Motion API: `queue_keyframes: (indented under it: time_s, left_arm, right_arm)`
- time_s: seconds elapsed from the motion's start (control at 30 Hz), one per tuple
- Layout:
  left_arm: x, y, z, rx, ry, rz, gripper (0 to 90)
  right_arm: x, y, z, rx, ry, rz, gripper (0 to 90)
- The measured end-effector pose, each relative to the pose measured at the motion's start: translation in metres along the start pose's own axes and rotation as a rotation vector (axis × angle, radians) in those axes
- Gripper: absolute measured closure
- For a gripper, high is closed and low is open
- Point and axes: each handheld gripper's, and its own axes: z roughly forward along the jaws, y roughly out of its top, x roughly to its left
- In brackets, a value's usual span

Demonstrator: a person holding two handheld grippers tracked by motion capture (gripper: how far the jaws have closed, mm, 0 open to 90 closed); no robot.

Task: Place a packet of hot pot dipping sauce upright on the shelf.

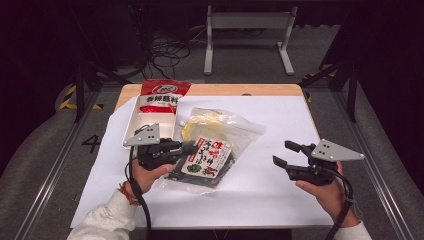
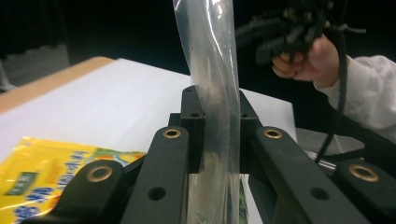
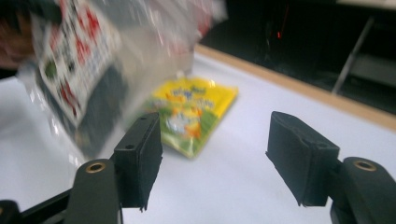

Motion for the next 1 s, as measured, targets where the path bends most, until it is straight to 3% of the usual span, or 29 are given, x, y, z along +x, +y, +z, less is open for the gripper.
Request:
queue_keyframes:
  time_s: [0.13,0.27,0.37,0.43,0.63,0.77,1.0]
  left_arm:
    - [0.007,0.015,-0.02,-0.038,0.083,0.038,80.6]
    - [0.02,0.03,-0.041,-0.088,0.168,0.068,80.6]
    - [0.031,0.039,-0.055,-0.09,0.244,0.098,80.5]
    - [0.038,0.043,-0.063,-0.087,0.311,0.121,80.5]
    - [0.064,0.041,-0.081,-0.118,0.431,0.128,80.4]
    - [0.077,0.037,-0.084,-0.111,0.477,0.144,80.4]
    - [0.105,0.02,-0.082,-0.124,0.537,0.115,80.3]
  right_arm:
    - [-0.003,-0.021,0.003,0.072,0.001,0.018,34.2]
    - [-0.003,-0.029,0.009,0.11,0.014,0.021,33.9]
    - [0.0,-0.03,0.014,0.125,0.027,0.01,33.7]
    - [0.002,-0.031,0.017,0.134,0.037,0.0,33.6]
    - [0.005,-0.036,0.025,0.16,0.053,-0.007,33.5]
    - [0.007,-0.038,0.029,0.172,0.062,-0.011,33.5]
    - [0.01,-0.041,0.034,0.195,0.075,-0.016,33.6]
